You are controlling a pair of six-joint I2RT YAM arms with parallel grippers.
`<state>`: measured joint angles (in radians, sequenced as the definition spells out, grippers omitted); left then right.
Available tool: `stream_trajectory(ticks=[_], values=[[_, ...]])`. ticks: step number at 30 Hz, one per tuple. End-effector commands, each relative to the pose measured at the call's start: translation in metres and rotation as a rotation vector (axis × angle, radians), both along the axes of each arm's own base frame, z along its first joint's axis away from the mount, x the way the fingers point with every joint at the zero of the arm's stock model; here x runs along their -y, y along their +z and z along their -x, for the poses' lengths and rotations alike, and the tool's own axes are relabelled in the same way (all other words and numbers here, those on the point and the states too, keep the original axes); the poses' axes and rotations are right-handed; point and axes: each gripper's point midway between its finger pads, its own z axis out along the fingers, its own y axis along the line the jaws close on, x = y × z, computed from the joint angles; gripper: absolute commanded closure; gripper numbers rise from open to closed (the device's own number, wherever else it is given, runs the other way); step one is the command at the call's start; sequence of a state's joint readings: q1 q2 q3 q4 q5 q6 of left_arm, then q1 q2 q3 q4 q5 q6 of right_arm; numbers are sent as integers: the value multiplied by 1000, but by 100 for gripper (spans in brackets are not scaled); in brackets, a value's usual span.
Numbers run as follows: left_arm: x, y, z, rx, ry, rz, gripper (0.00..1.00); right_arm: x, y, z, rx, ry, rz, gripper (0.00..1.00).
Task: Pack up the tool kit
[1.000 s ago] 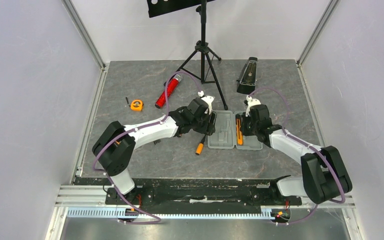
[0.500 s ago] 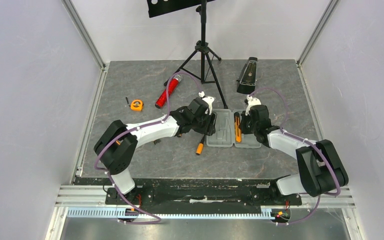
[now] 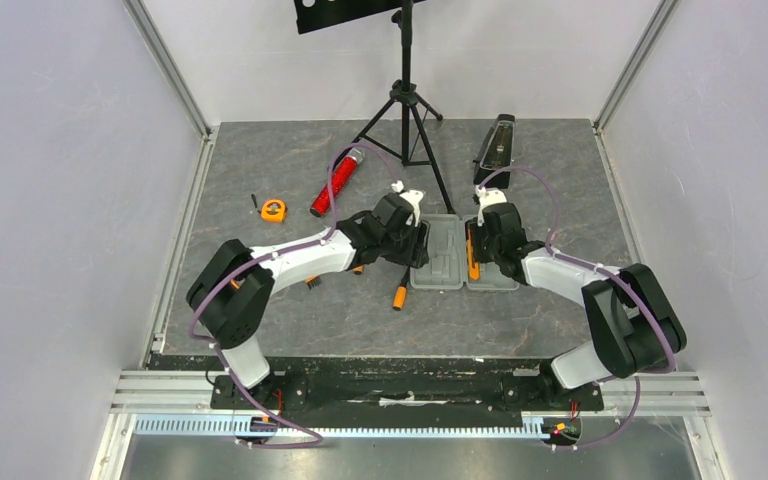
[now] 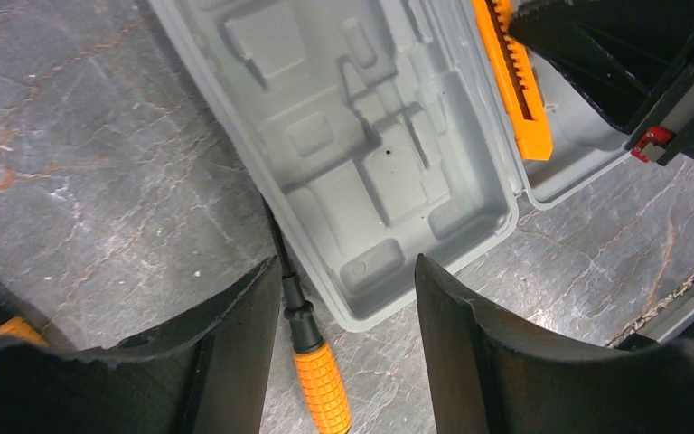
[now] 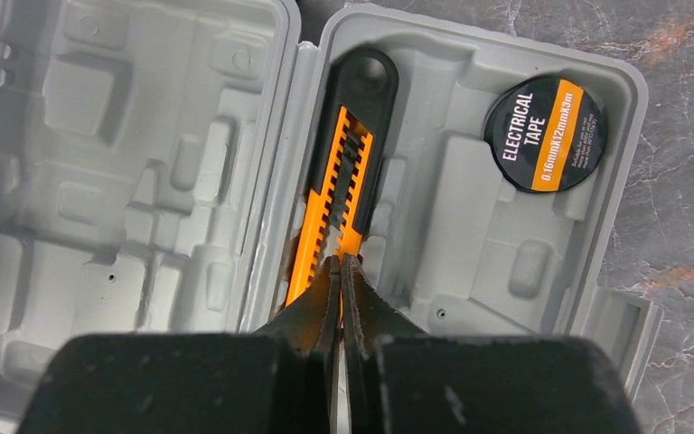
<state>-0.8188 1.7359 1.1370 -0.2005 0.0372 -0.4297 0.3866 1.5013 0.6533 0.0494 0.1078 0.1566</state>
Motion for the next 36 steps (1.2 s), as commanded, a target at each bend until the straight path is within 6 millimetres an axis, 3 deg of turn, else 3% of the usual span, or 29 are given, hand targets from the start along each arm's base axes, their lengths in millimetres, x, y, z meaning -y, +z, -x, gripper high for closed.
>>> stream_trajectory(ticks=[1,8,13,19,27,36], values=[[-5,39,-14,53,71,111,38,30,-64,90,-387,61,149,100],[-28,49,-7,85,80,77,36,-4,28,18,-122,113,52,96],[-46,47,2,96,90,29,34,-10,50,-1,-68,109,15,86],[-57,45,8,101,96,11,33,-14,45,-10,-81,91,-9,83],[-56,42,9,95,88,8,33,-13,27,-12,-130,73,-7,83],[-55,41,9,92,83,9,33,-5,-11,12,-258,58,27,83]])
